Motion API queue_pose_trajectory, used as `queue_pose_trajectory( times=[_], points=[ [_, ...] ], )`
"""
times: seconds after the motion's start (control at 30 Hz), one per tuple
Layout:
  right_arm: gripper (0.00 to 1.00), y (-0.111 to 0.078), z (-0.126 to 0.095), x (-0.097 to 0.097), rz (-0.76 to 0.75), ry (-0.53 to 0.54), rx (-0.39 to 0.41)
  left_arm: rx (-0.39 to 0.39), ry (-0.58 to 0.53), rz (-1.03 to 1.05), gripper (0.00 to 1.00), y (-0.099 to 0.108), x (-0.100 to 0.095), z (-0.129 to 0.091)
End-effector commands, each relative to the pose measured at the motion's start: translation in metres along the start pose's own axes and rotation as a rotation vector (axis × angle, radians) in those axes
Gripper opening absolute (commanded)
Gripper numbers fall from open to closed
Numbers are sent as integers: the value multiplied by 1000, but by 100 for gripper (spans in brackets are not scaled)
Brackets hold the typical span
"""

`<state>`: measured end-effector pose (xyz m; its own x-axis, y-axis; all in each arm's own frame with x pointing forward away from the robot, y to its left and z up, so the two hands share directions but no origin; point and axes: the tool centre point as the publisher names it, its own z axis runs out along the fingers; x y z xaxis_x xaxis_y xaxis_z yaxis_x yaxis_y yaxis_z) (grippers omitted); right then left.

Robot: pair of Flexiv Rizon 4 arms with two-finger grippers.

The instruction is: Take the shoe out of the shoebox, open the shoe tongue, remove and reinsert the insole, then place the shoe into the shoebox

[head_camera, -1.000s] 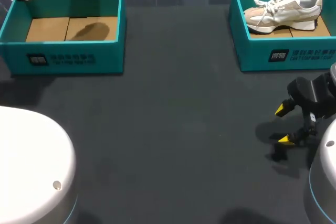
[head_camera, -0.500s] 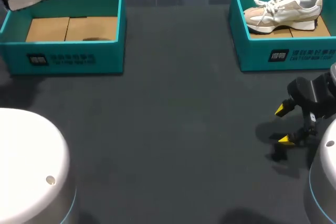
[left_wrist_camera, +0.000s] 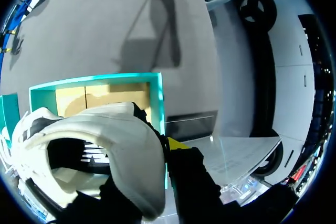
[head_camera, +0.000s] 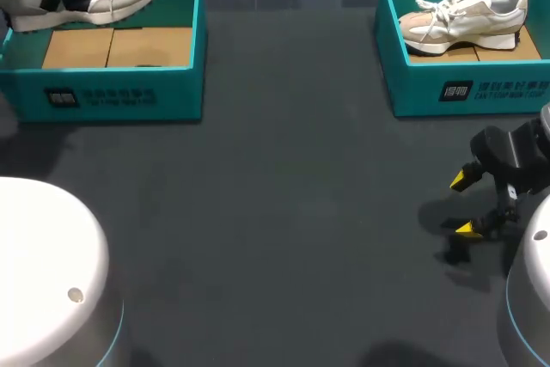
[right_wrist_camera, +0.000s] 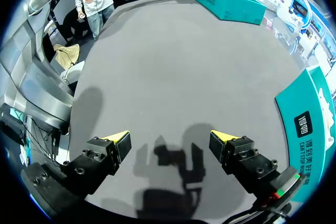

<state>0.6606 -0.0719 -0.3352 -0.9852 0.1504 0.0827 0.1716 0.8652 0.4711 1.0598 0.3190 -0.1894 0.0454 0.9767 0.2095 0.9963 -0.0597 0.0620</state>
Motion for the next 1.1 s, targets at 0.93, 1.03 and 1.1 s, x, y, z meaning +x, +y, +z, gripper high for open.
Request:
queue_pose_trajectory(
  times=[0.93, 1.03, 1.1],
  points=[
    [100, 0, -1, 2, 0, -2, 2, 24, 16, 127, 0, 20, -14, 32],
    [100, 0, -1, 2, 0, -2, 2, 23, 39, 145, 0, 21, -18, 42],
    [100, 0, -1, 2, 0, -2, 2, 20, 55, 160, 0, 21, -20, 48]
  ],
)
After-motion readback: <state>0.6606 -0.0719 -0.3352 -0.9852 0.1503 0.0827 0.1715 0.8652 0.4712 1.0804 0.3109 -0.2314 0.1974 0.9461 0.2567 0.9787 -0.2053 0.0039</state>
